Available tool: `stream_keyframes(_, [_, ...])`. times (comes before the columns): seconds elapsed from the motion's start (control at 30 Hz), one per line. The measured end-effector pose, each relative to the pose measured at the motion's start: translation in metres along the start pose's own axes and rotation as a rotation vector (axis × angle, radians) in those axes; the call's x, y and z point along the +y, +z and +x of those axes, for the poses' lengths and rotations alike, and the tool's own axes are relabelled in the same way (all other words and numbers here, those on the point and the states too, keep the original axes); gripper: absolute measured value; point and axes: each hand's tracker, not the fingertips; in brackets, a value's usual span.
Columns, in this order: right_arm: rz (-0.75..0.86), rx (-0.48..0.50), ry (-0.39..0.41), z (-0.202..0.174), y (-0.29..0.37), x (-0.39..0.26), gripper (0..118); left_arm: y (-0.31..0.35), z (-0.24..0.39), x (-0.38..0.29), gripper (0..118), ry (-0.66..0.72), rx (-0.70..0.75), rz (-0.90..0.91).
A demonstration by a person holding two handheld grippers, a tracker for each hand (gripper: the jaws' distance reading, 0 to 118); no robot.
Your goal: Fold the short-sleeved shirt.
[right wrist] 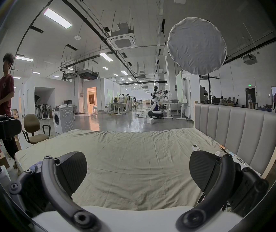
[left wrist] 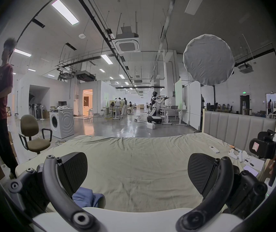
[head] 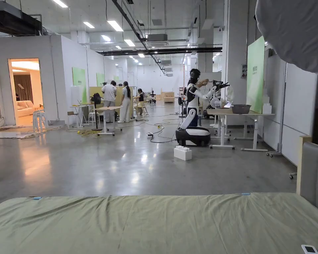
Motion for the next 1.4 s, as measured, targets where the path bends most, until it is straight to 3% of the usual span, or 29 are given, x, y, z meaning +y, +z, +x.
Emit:
stream_keyframes(0.4, [0.004,0.03,-0.05,0.002,0.002,0.004,118,0.002,0.001,0.0,118,0.007,-0.005,-0.005])
stream_keyframes(0.83, [0.011,0.001,-0.007,-0.004,0.004,0.009,118,0.005,-0.002,0.001,118,0.004,-0.001,-0.005])
stream_keyframes(1.0, [-0.004,0.027,-0.033,-0.006,0.003,0.015,118,0.008,-0.004,0.005,118,0.016,-0.005,0.002])
stream_keyframes(1.03, [-0.008,0.041,-0.042,-0.006,0.003,0.017,118,0.009,-0.004,0.005,118,0.015,-0.004,0.004])
stream_keyframes(1.07, [-0.049,0.068,-0.104,-0.006,0.004,0.016,118,0.009,-0.004,0.006,118,0.011,-0.004,0.004])
stream_keyframes(1.17, [-0.06,0.155,-0.148,-0.004,0.008,0.019,118,0.011,-0.004,0.009,118,0.003,-0.006,-0.013])
stream_keyframes(1.33, [-0.133,0.09,-0.205,-0.01,0.011,0.034,118,0.016,-0.003,0.013,118,0.012,-0.028,-0.014])
stream_keyframes(1.4, [-0.18,0.068,-0.27,-0.01,0.012,0.041,118,0.016,-0.003,0.014,118,0.015,-0.034,-0.013])
